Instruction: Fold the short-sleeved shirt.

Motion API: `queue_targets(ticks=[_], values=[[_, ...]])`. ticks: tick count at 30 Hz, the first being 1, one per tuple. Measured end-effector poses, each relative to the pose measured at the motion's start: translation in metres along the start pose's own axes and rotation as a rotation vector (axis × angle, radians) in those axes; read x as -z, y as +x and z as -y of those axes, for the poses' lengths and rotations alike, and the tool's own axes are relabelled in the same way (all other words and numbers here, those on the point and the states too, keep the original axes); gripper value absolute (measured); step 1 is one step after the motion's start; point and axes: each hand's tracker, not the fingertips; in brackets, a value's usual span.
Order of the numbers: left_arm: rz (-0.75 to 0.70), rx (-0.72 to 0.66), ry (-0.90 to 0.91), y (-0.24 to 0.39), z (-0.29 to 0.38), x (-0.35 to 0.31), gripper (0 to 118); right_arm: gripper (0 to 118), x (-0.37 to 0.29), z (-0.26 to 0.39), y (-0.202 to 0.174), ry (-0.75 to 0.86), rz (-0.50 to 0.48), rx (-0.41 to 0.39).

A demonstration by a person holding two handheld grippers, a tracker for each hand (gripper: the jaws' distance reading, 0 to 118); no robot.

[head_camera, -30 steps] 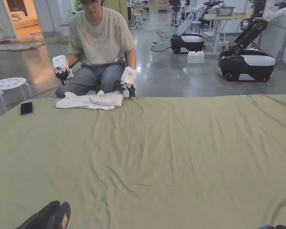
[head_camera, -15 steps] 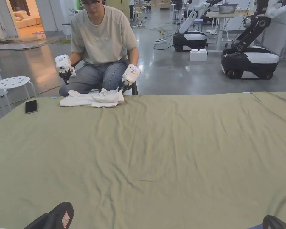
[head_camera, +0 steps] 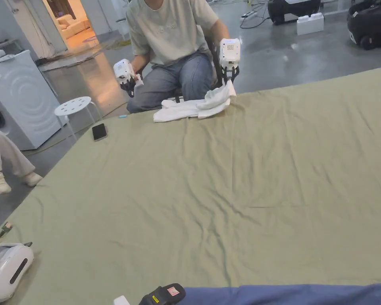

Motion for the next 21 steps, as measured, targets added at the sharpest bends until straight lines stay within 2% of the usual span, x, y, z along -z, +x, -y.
queue_targets(ticks=[2, 3, 5, 7, 8, 10, 14, 18, 21], values=[[0.153, -0.01, 0.043, -0.002, 0.0, 0.001, 104, 0, -0.001, -0.001, -0.002, -0.009, -0.004, 0.01], [0.165, -0.075, 0.037, -0.002, -0.001, 0.006, 99, 0, -0.002, -0.002, -0.003, -0.009, -0.003, 0.019], [0.172, -0.101, 0.019, -0.005, 0.001, 0.014, 63, 0, -0.002, -0.001, -0.002, -0.013, -0.005, 0.037], [0.08, -0.045, 0.013, -0.003, 0.006, 0.025, 15, 0, -0.003, -0.001, -0.003, -0.018, 0.0, 0.041], [0.038, -0.03, 0.011, 0.0, 0.011, 0.029, 11, 0, -0.004, -0.001, -0.003, -0.02, 0.006, 0.037], [0.094, -0.062, 0.019, -0.006, 0.012, 0.029, 5, 0, -0.007, -0.001, -0.004, -0.021, 0.011, 0.031], [0.085, -0.041, 0.089, 0.0, 0.004, 0.008, 3, 0, -0.01, -0.001, -0.001, -0.031, 0.022, 0.038], [0.068, 0.06, 0.175, 0.022, -0.021, -0.04, 3, 0, -0.008, -0.002, 0.002, -0.033, 0.022, 0.05], [-0.072, 0.213, 0.244, 0.039, -0.051, -0.08, 3, 0, -0.003, -0.001, 0.004, -0.034, 0.007, 0.081]])
